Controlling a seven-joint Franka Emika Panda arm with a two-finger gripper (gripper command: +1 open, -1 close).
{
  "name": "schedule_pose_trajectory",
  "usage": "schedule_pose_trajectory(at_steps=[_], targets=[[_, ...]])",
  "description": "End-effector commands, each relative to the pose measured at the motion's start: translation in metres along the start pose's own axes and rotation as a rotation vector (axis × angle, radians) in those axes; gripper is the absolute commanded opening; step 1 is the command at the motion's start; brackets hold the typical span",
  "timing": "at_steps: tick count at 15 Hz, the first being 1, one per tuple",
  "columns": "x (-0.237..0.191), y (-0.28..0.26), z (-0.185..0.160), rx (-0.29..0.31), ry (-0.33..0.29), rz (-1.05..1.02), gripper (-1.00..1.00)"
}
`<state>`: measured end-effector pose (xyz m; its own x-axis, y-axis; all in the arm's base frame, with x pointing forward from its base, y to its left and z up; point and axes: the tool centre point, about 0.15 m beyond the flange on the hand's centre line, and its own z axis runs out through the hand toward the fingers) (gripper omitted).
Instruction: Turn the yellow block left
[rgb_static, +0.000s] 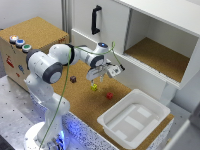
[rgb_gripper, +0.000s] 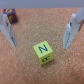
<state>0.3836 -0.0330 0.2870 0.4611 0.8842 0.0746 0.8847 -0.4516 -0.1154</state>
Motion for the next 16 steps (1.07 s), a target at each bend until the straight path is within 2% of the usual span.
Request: schedule_pose_trajectory(at_steps=[1,2,6,7,10,11,12,13,14,16], targets=[[-0.021,-0.024,-0.044,-0.036,0.166,0.525,1.00],[-0.022,-0.026,-0.048,-0.059,0.167,0.613,1.00],[-0.018,-0.036,-0.067,-0.243,0.129,0.921,1.00],[-0.016,-0.037,-0.061,-0.223,0.147,0.984,1.00],[-0.010,-0.035,-0.024,-0.207,0.122,1.003,1.00],[-0.012,-0.033,-0.007,-0.218,0.140,1.019,1.00],[-0.016,-0.033,0.004,-0.209,0.187,1.020,1.00],[-0.015,-0.031,0.020,-0.190,0.202,0.993,1.00],[-0.013,-0.028,0.032,-0.151,0.206,0.960,1.00],[-0.005,-0.023,0.049,-0.133,0.168,0.884,1.00]])
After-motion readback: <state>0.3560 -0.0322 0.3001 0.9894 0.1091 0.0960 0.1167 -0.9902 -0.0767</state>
